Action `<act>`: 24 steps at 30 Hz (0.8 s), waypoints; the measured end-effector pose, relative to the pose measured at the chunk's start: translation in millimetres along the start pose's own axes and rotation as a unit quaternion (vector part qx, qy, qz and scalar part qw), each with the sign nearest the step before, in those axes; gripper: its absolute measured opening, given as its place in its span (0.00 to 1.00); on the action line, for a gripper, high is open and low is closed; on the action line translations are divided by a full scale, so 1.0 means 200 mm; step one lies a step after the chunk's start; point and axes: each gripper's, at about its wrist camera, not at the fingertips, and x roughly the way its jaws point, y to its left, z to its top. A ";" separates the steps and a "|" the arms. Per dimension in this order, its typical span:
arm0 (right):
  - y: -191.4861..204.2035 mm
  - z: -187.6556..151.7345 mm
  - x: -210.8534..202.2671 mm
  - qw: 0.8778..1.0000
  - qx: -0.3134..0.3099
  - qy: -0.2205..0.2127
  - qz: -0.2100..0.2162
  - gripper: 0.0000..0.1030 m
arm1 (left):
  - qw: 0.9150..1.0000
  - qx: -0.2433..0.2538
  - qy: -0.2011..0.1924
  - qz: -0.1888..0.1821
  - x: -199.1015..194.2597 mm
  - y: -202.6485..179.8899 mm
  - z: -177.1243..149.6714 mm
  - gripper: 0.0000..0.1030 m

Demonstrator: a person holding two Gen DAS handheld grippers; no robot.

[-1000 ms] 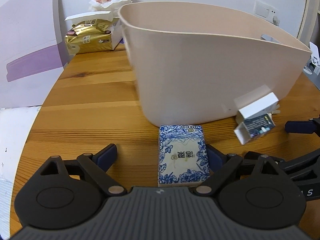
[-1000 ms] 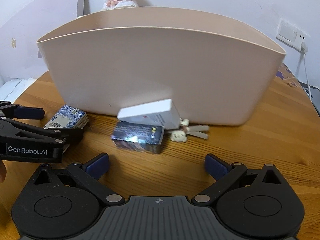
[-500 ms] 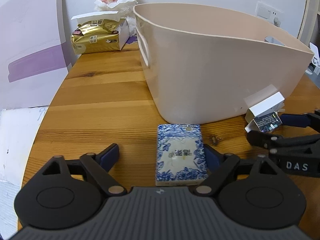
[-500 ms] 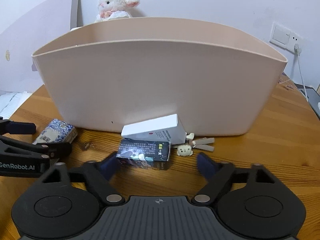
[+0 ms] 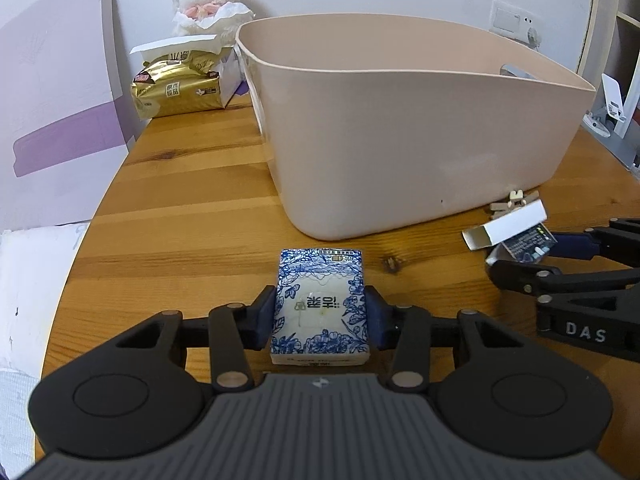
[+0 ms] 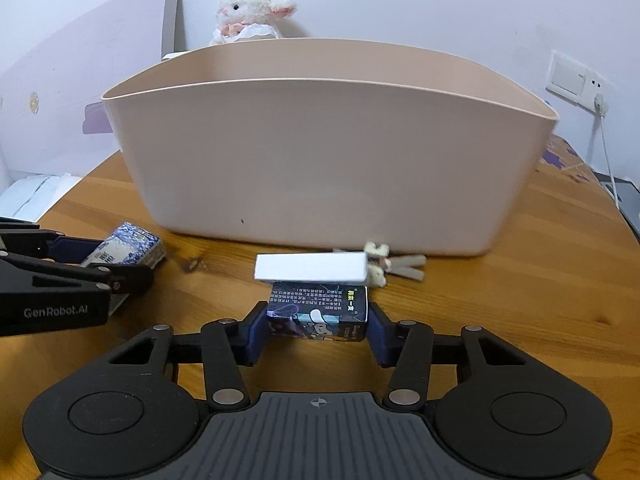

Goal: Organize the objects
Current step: 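Grasp the blue-and-white box with the left tool while the right tool grasps the dark printed box, then carry both boxes over the basket and open both tools to drop them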

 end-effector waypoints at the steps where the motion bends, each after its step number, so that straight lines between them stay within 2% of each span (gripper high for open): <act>1: -0.01 -0.01 -0.01 1.000 0.002 0.001 0.001 0.46 | 1.000 0.001 0.001 0.001 -0.01 0.00 -0.01 0.46; 8: -0.04 -0.04 -0.16 1.000 0.005 -0.013 0.000 0.46 | 1.000 0.001 -0.015 0.004 -0.12 -0.03 -0.02 0.46; 24: -0.13 -0.03 -0.58 0.995 -0.001 -0.098 -0.016 0.46 | 0.996 0.007 -0.088 0.004 -0.48 -0.14 0.03 0.46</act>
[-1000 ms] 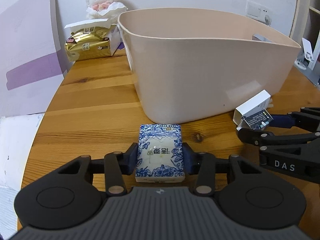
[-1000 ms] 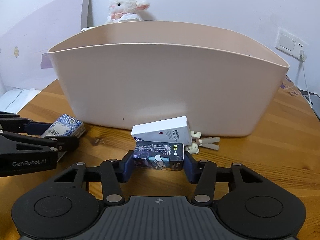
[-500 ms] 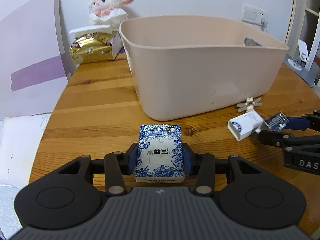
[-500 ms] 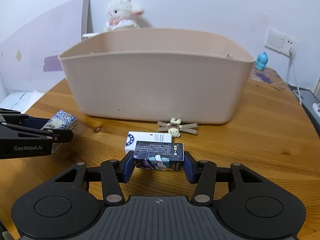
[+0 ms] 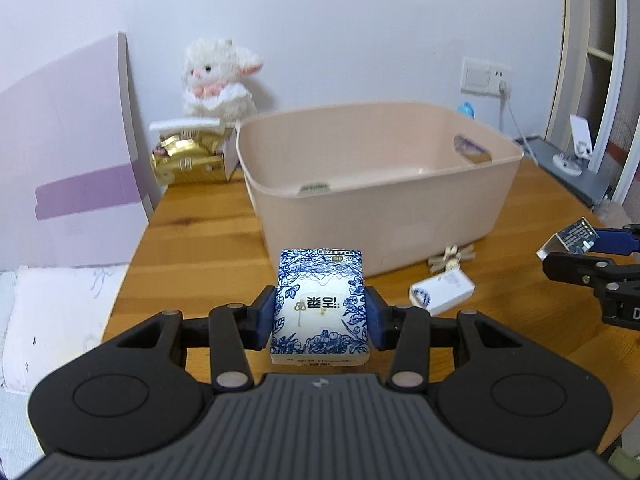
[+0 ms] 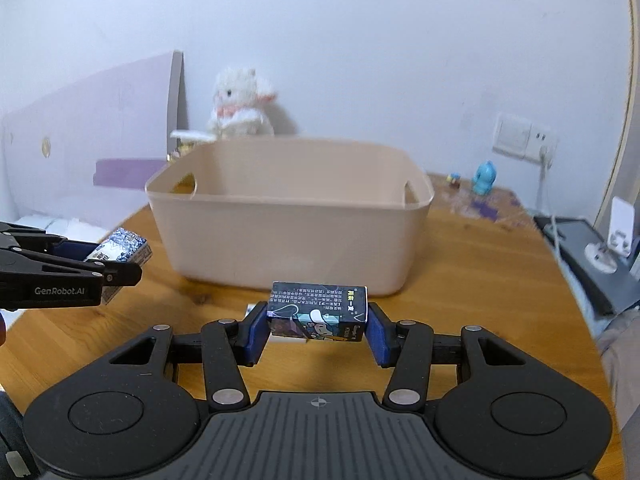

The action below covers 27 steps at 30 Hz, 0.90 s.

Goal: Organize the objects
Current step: 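Carry both boxes over the basket and open both tools to drop them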

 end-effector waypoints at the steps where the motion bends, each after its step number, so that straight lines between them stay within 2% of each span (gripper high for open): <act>1: -0.01 0.01 -0.02 1.000 -0.001 -0.007 -0.001 0.46 | 1.000 0.000 -0.006 0.000 -0.02 0.00 0.02 0.46; 7: -0.03 0.10 -0.12 0.998 -0.008 -0.054 -0.012 0.46 | 0.999 0.004 -0.041 0.002 -0.09 -0.02 0.12 0.46; 13: -0.06 0.22 -0.13 0.996 0.004 -0.087 -0.011 0.46 | 0.998 0.005 -0.066 0.008 -0.11 -0.03 0.25 0.46; 20: -0.08 0.34 -0.04 0.994 0.000 -0.104 -0.022 0.46 | 0.997 0.006 -0.079 0.017 0.00 -0.03 0.39 0.46; 27: -0.14 0.46 0.10 0.993 0.006 -0.113 -0.037 0.46 | 0.997 -0.002 -0.068 0.025 0.19 -0.02 0.48 0.46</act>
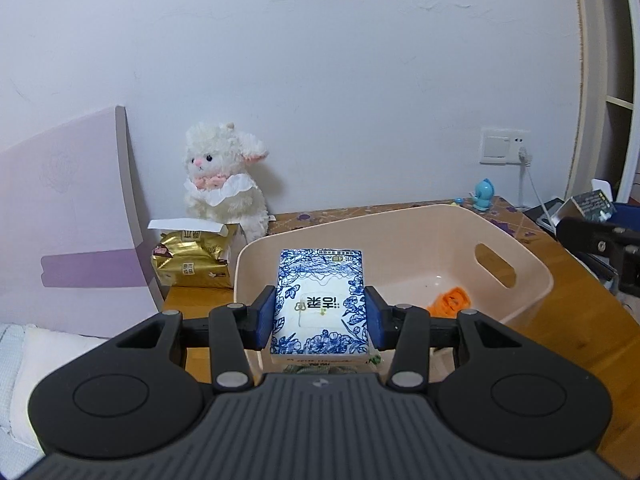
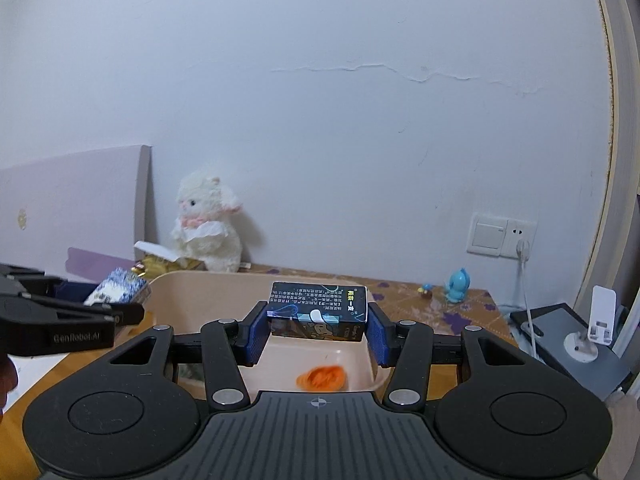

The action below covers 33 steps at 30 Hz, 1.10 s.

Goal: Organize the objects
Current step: 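Carry both boxes over the basket and open both tools to drop them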

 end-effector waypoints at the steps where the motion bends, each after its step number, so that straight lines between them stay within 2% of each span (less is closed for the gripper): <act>1: -0.01 0.01 0.04 1.000 0.001 0.001 -0.002 0.46 | 1.000 -0.003 0.004 0.001 0.03 0.00 0.01 0.46; 9: -0.06 -0.01 0.32 0.999 0.014 0.034 -0.008 0.46 | 0.999 -0.003 0.036 0.020 0.31 -0.02 0.03 0.46; 12: -0.06 -0.03 0.43 0.998 0.015 0.052 -0.015 0.46 | 0.998 0.001 0.053 0.046 0.41 -0.03 0.02 0.46; 17: -0.06 -0.06 0.56 0.996 0.018 0.084 -0.015 0.46 | 0.995 0.003 0.083 0.049 0.55 -0.05 -0.01 0.46; 22: -0.04 -0.11 0.64 0.993 0.009 0.113 -0.016 0.46 | 0.993 -0.006 0.109 0.043 0.61 -0.05 -0.03 0.47; 25: -0.04 -0.13 0.67 0.992 0.010 0.126 -0.015 0.47 | 0.994 -0.014 0.101 0.042 0.58 -0.04 -0.03 0.47; 26: -0.04 -0.13 0.66 0.992 0.009 0.127 -0.013 0.48 | 0.994 -0.014 0.098 0.042 0.57 -0.04 -0.02 0.47; 27: -0.04 -0.13 0.66 0.992 0.008 0.127 -0.013 0.54 | 0.995 -0.014 0.094 0.042 0.56 -0.03 -0.02 0.51; 28: -0.04 -0.13 0.65 0.992 0.007 0.125 -0.015 0.57 | 0.995 -0.015 0.091 0.042 0.54 -0.03 -0.01 0.58; 30: -0.04 -0.12 0.63 0.993 0.007 0.120 -0.016 0.63 | 0.995 -0.021 0.085 0.047 0.50 -0.02 -0.01 0.65; 33: -0.05 -0.10 0.56 0.994 0.014 0.108 -0.014 0.72 | 0.995 -0.029 0.081 0.043 0.44 0.00 0.00 0.65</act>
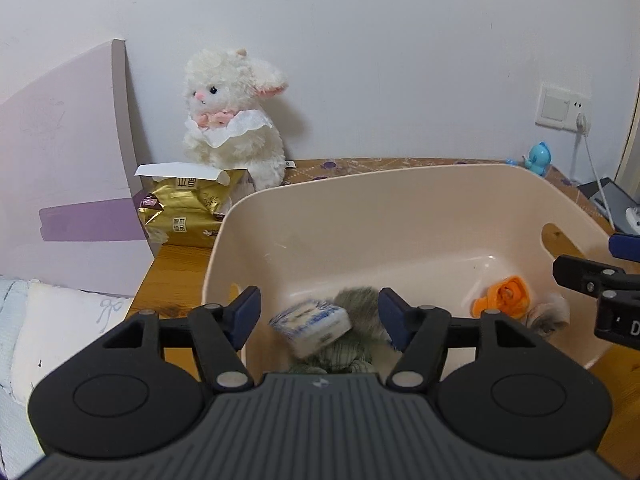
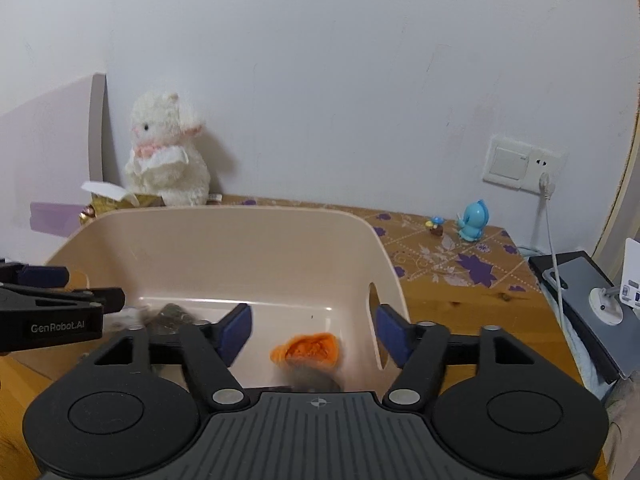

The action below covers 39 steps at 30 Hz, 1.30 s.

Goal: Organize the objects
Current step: 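Carry both boxes over the basket and open both tools to drop them, then move both tools back to the table toward the white box and beige toy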

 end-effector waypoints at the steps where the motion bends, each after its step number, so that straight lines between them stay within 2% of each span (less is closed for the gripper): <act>1: -0.01 0.00 -0.02 1.000 0.003 -0.003 0.000 0.75 | 1.000 -0.002 -0.001 0.000 -0.02 0.00 0.00 0.68; 4: -0.02 0.00 -0.11 1.000 0.012 -0.011 0.005 0.78 | 1.000 -0.006 -0.012 0.006 -0.09 0.02 0.00 0.77; 8: -0.04 0.00 -0.24 1.000 0.016 -0.024 0.008 0.88 | 1.000 -0.002 -0.021 0.016 -0.19 0.01 -0.02 0.87; 11: -0.05 -0.02 -0.33 0.999 0.012 -0.030 0.006 0.90 | 0.999 -0.001 -0.025 0.022 -0.27 0.01 -0.05 0.87; 14: -0.08 -0.05 -0.42 0.999 0.011 -0.035 0.005 0.97 | 0.999 -0.004 -0.027 0.021 -0.34 0.00 -0.08 0.87; 17: -0.10 -0.09 -0.50 0.999 0.012 -0.038 0.004 1.00 | 0.999 -0.003 -0.030 0.022 -0.40 -0.01 -0.11 0.87; 22: -0.16 -0.18 -0.58 0.999 0.019 -0.025 0.002 1.00 | 0.999 0.004 -0.030 0.018 -0.49 -0.04 -0.18 0.87; 28: -0.21 -0.30 -0.60 1.000 0.024 0.002 0.000 1.00 | 1.000 0.018 -0.013 0.015 -0.53 -0.09 -0.28 0.87; 39: -0.23 -0.53 -0.49 0.998 0.020 0.066 -0.005 1.00 | 0.998 0.026 0.053 -0.003 -0.43 -0.19 -0.51 0.87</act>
